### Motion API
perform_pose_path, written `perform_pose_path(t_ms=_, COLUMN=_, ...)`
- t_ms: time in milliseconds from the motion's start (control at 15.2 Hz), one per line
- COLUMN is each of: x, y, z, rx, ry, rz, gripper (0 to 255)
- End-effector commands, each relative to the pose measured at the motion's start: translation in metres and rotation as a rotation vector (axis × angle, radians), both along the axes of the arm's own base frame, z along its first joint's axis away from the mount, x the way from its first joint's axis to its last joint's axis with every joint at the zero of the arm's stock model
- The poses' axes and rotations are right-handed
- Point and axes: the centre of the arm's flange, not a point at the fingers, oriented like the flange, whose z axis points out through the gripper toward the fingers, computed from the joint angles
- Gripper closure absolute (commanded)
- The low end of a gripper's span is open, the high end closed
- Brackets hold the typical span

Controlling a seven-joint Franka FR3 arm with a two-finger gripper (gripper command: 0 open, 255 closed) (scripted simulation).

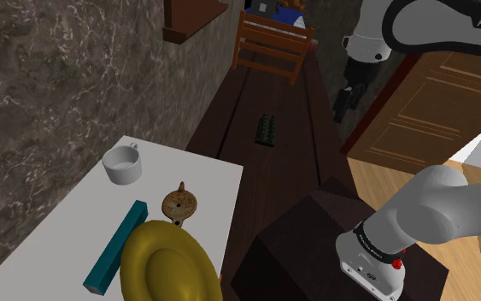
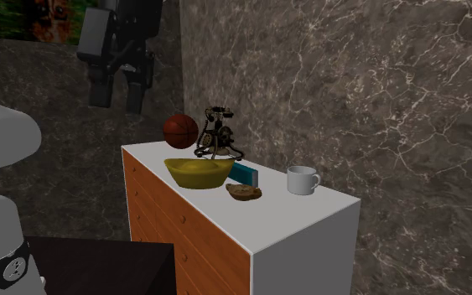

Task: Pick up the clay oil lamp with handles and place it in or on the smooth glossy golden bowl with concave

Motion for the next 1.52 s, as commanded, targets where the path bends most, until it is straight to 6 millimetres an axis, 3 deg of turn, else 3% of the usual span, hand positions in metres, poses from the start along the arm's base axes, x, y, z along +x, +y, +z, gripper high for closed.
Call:
perform_pose_path(t_ms=0, x=0.000, y=0.000, z=0.000, rx=0.000, ry=0.000, rz=0.000, gripper=0)
perform_pose_path(t_ms=726, x=-0.009, y=0.118, z=-0.072, rx=0.032, ry=-0.058, rz=-0.120, gripper=0)
perform_pose_path(t_ms=1452, x=0.000, y=0.238, z=-0.140, rx=0.063, ry=-0.116, rz=-0.240, gripper=0)
